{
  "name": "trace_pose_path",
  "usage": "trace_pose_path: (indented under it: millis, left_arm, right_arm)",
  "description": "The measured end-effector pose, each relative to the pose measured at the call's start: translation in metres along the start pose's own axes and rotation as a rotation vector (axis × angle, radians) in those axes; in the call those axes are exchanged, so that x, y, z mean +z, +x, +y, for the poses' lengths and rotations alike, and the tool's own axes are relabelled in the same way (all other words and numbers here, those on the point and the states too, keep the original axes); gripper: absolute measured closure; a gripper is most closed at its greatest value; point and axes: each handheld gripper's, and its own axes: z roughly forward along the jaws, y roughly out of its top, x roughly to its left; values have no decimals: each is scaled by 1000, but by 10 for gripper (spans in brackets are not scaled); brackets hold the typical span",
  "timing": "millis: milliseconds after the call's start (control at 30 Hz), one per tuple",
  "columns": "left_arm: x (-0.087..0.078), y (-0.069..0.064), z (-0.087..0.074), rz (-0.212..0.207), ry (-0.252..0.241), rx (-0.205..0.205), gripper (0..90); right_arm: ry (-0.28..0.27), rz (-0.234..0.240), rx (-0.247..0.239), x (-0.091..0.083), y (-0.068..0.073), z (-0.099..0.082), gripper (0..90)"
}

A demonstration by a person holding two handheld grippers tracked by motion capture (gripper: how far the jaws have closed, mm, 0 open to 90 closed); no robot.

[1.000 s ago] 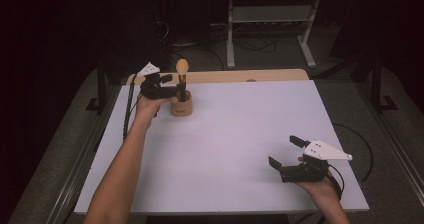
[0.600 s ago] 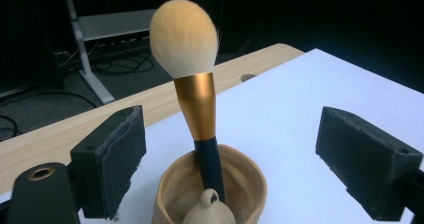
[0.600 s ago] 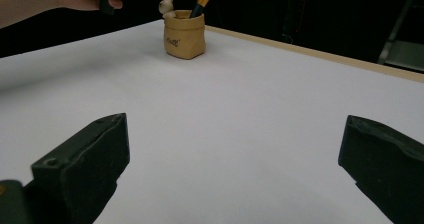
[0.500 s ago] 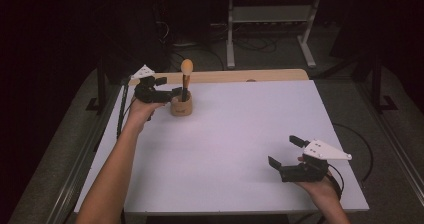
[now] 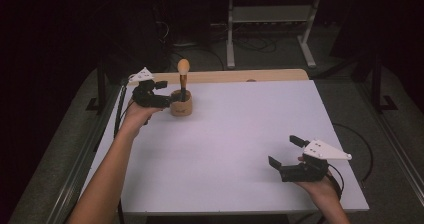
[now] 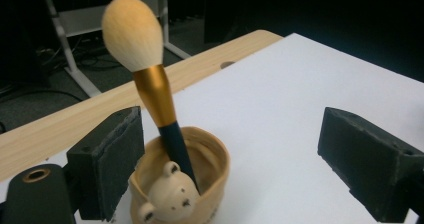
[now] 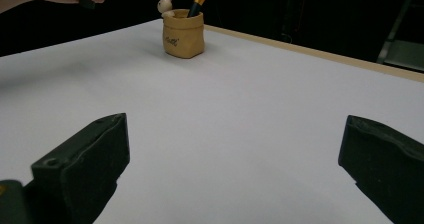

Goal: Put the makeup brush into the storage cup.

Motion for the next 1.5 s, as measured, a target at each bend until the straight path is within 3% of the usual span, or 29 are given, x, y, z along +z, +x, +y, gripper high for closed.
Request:
trace_pose_path:
  millis: [567,1067,1167,1500]
  left_arm:
    - [-16,-17,-9,-36,17,-6,121]
    - [-33,-36,-27,-24,-13,10,121]
    - [-34,-38,-30,-22,5,20,121]
    - [-42,-48,-43,-19,-11,15,121]
  right_arm:
    - [3,-2,-4,1,-1,0,0]
    - [0,-5,-7,0,-1,0,0]
    - [2,-5,-6,-1,-2,-1,0]
    - [1,-1,1,-2,-3,-2,0]
